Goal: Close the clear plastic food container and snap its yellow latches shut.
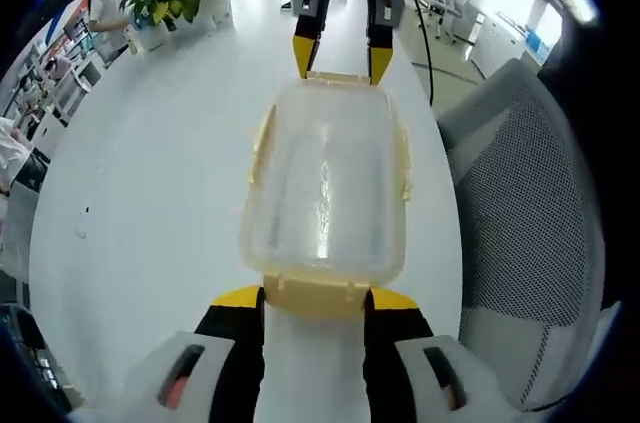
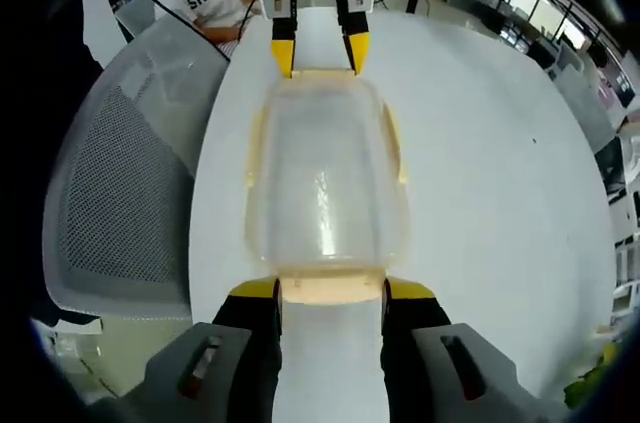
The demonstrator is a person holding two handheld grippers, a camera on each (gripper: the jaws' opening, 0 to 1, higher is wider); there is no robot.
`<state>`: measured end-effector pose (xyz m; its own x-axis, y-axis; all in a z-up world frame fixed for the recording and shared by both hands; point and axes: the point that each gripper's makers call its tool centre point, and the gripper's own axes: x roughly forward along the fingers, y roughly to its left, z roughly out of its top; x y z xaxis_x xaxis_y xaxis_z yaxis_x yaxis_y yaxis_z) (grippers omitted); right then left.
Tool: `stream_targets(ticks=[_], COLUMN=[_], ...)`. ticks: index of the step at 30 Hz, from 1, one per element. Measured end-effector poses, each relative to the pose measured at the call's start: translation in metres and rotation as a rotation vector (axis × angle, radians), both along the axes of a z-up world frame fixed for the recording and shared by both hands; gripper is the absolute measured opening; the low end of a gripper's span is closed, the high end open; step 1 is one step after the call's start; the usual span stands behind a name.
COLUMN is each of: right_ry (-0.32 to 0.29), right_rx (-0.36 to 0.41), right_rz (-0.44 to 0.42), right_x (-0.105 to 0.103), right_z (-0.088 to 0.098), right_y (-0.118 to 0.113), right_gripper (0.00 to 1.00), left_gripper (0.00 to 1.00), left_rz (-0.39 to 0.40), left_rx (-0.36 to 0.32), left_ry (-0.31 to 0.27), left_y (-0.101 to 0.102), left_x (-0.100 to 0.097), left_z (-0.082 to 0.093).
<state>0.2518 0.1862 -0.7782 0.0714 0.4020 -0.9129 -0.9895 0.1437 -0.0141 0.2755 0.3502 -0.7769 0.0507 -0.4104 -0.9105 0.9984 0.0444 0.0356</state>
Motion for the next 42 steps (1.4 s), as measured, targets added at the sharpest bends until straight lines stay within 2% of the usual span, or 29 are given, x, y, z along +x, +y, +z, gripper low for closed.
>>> stream_targets(ticks=[18,22,34,42], right_ry=[-0.013,-0.026,-0.013,-0.03], right_rx=[-0.024,-0.034,0.015,0.022], right_rz=[0.012,0.009,-0.013,0.01], right_x=[-0.005,-0.006,-0.009,-0.009], right_z=[-0.005,-0.013,-0.012,-0.012], right_y=[-0.009,-0.011,-0.01,-0.01], right_gripper=[0.35,0.35,0.35,0.37], left_gripper=[0.33,0.33,0.33,0.33], left_rz=[0.006,0.002,-0.04,-0.073], left_rx=[0.001,-0.018,-0.006,0.005], left_ry=[0.004,-0.004,-0.019,-0.042], left_y=[-0.008,-0.01,-0.012,-0.012], left_x=[-0.007,-0.008,-0.008,-0.008], left_z=[-0.008,-0.008,-0.011,-0.013])
